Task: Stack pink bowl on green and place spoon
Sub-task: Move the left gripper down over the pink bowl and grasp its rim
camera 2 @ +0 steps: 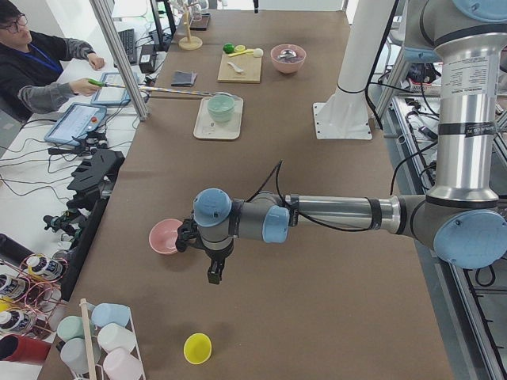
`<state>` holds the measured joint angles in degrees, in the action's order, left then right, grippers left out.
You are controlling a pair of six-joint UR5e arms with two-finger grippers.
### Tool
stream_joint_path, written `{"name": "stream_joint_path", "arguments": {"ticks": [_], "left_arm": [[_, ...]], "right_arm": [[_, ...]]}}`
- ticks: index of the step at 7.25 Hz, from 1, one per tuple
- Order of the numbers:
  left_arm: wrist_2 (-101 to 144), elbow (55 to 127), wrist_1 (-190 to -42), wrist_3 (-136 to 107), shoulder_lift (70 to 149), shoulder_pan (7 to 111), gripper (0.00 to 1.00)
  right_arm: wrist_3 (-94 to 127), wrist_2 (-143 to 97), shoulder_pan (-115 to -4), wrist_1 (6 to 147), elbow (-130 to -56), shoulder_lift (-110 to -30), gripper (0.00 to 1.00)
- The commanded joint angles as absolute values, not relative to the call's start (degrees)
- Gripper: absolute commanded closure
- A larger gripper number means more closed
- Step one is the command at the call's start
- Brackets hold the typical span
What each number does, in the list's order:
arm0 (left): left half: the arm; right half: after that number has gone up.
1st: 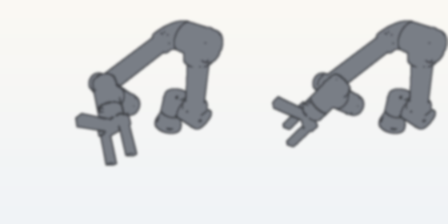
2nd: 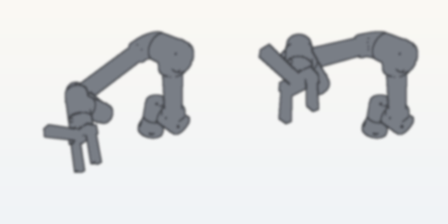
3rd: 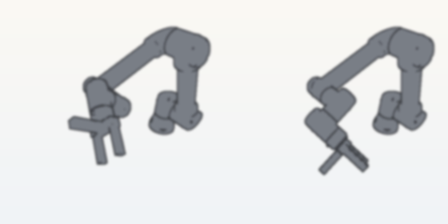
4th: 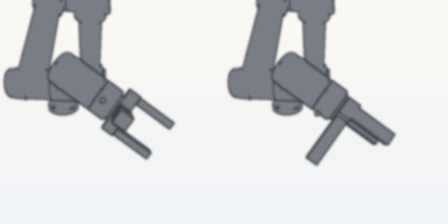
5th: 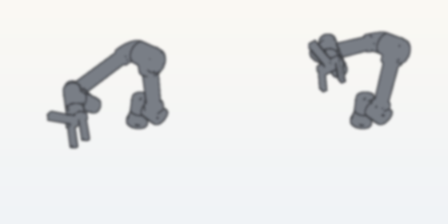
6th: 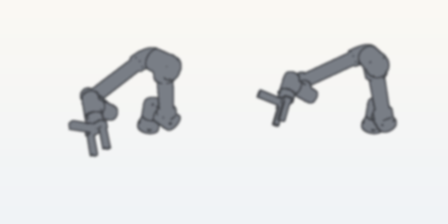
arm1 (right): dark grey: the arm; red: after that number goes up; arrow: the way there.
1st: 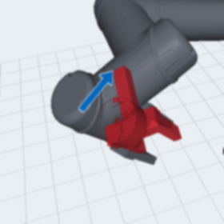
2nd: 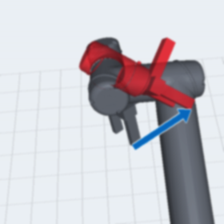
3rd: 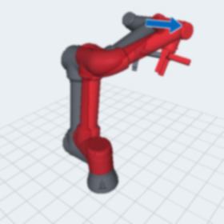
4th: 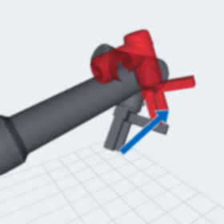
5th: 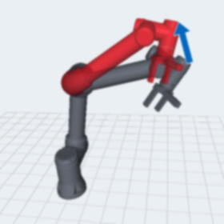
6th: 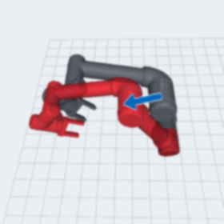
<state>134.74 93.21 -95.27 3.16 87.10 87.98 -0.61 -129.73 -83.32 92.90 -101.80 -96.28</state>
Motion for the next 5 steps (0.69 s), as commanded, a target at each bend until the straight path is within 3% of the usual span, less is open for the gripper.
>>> {"name": "stream_joint_path", "arguments": {"ticks": [1, 5], "left_arm": [[134.7, 93.7, -95.3, 3.2, 87.2, 86.7, 0.01], [134.2, 93.4, -100.0, 3.0, 87.5, 86.5, 0.01]], "right_arm": [[-0.7, -129.8, -83.3, 92.9, -101.8, -96.5, 0.0], [-1.3, -129.8, -83.3, 92.9, -104.2, -96.1, 0.0]]}}
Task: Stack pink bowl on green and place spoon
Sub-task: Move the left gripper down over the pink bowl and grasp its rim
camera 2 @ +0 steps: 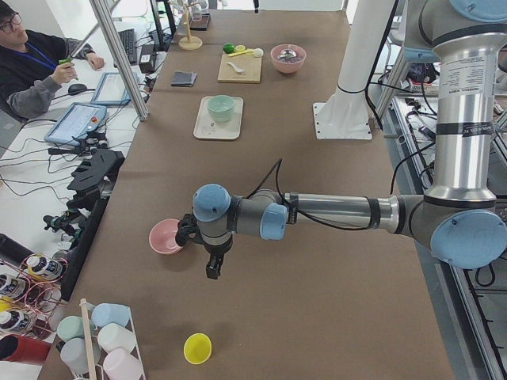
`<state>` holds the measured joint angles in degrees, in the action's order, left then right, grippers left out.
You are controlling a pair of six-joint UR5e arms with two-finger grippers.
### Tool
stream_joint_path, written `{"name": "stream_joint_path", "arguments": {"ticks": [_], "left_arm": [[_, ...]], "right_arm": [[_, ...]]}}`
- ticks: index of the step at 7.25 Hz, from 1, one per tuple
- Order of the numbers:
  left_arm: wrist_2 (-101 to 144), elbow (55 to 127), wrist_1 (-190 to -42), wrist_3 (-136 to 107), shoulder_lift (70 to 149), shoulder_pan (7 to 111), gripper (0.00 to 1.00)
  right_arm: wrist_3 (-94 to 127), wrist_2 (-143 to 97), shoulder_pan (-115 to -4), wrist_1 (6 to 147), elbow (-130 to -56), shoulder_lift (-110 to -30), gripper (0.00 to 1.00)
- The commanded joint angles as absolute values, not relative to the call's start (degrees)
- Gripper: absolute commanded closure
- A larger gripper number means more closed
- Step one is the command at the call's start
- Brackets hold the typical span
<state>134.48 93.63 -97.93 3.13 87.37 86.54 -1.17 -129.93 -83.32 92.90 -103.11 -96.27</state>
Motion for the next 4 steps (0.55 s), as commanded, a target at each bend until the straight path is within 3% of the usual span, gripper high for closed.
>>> {"name": "stream_joint_path", "arguments": {"ticks": [1, 4], "left_arm": [[134.3, 93.4, -101.6, 2.5, 88.1, 86.5, 0.01], [134.5, 92.4, -101.8, 2.4, 90.0, 86.5, 0.01]], "right_arm": [[-1.3, -129.6, -83.3, 92.9, -104.2, -95.8, 0.0], [-0.6, -129.6, -83.3, 92.7, -107.1, -94.6, 0.0]]}}
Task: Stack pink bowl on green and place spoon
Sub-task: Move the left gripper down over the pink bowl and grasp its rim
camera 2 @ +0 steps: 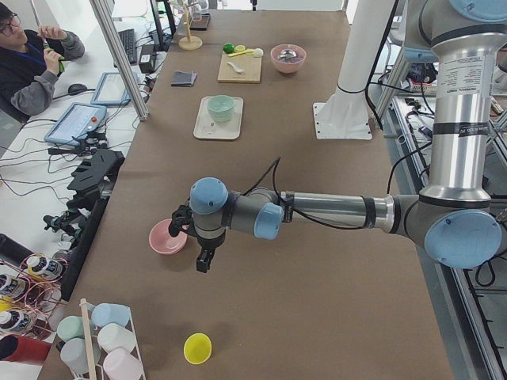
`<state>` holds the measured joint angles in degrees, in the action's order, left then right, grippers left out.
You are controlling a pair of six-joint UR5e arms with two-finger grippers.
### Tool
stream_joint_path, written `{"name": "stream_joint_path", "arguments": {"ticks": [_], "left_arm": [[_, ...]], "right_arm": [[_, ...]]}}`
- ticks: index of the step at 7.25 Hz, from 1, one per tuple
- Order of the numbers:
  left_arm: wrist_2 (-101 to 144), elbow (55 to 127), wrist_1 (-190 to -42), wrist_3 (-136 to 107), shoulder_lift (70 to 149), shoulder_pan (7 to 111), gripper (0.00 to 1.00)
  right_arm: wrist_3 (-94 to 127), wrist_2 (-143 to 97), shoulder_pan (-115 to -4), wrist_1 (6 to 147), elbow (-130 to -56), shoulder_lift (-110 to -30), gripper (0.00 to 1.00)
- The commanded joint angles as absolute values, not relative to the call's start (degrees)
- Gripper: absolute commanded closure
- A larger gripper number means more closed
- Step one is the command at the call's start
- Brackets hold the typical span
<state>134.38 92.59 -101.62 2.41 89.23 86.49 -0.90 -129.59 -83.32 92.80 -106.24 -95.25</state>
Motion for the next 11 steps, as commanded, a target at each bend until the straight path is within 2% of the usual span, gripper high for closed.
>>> {"name": "stream_joint_path", "arguments": {"ticks": [1, 4, 5, 7, 8, 10, 11], "left_arm": [[134.6, 92.4, -101.8, 2.5, 90.2, 86.5, 0.01], [134.3, 91.7, -102.0, 2.5, 94.3, 86.5, 0.01], [134.3, 88.4, -102.0, 2.5, 98.7, 86.5, 0.01], [133.3, 72.7, -108.9, 2.4, 109.1, 86.3, 0.01], [133.3, 70.5, -114.0, 2.3, 109.6, 85.4, 0.01], [133.2, 66.5, -125.4, -0.3, 108.5, 81.1, 0.01], [130.1, 65.7, -125.9, -6.4, 108.5, 78.1, 0.01]], "right_arm": [[-0.5, -129.6, -83.3, 92.7, -107.3, -93.6, 0.0], [-0.5, -129.5, -83.4, 92.7, -107.4, -90.4, 0.0], [-0.4, -129.4, -83.4, 92.7, -107.1, -89.0, 0.0], [-0.5, -129.4, -83.3, 92.7, -106.0, -87.2, 0.0], [-0.5, -129.5, -83.2, 91.5, -103.8, -86.1, 0.0], [5.1, -129.3, -79.7, 79.7, -95.6, -85.0, 0.0], [11.4, -129.3, -77.5, 72.8, -91.4, -84.6, 0.0]]}}
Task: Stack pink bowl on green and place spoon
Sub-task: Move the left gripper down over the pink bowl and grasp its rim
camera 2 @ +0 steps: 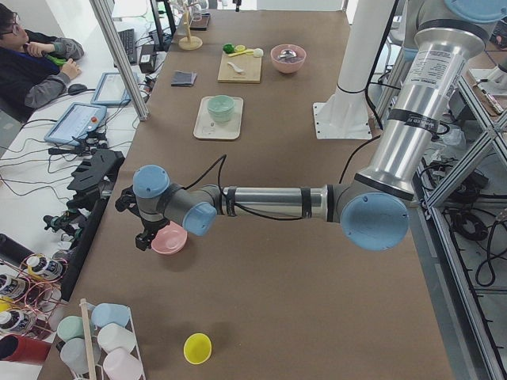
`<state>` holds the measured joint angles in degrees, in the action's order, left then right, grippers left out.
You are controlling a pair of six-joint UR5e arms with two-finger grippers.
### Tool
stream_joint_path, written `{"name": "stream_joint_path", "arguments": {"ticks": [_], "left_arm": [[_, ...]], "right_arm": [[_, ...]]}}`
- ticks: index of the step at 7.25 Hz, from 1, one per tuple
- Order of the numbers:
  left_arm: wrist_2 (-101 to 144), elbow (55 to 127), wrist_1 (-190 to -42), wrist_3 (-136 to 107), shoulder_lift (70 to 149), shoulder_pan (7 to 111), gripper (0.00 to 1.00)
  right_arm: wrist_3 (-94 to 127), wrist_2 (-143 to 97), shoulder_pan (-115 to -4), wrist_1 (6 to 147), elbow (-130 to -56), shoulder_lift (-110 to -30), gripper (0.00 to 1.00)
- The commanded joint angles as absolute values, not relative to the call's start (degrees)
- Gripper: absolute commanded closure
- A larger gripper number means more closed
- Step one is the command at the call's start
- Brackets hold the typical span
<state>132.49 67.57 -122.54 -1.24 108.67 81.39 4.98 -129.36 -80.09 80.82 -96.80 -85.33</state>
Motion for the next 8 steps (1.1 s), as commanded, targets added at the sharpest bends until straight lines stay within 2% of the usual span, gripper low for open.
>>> {"name": "stream_joint_path", "arguments": {"ticks": [1, 5, 6, 7, 8], "left_arm": [[123.7, 65.5, -126.5, -12.1, 108.5, 76.1, 0.01], [119.9, 55.6, -135.9, -18.3, 109.9, 72.3, 0.04], [119.9, 54.4, -136.0, -18.4, 110.7, 72.4, 0.11], [120.0, 54.3, -136.0, -20.4, 110.8, 72.4, 0.33], [120.1, 54.2, -136.6, -21.3, 110.9, 72.4, 0.76]], "right_arm": [[16.2, -129.1, -75.9, 68.1, -89.6, -84.8, 0.0], [17.1, -128.9, -75.5, 67.3, -90.5, -85.4, 0.0], [17.1, -128.9, -75.5, 67.4, -90.9, -85.5, 0.0], [17.1, -128.8, -75.5, 67.4, -91.1, -85.4, 0.0], [17.1, -128.8, -75.5, 67.4, -91.6, -85.5, 0.0]]}}
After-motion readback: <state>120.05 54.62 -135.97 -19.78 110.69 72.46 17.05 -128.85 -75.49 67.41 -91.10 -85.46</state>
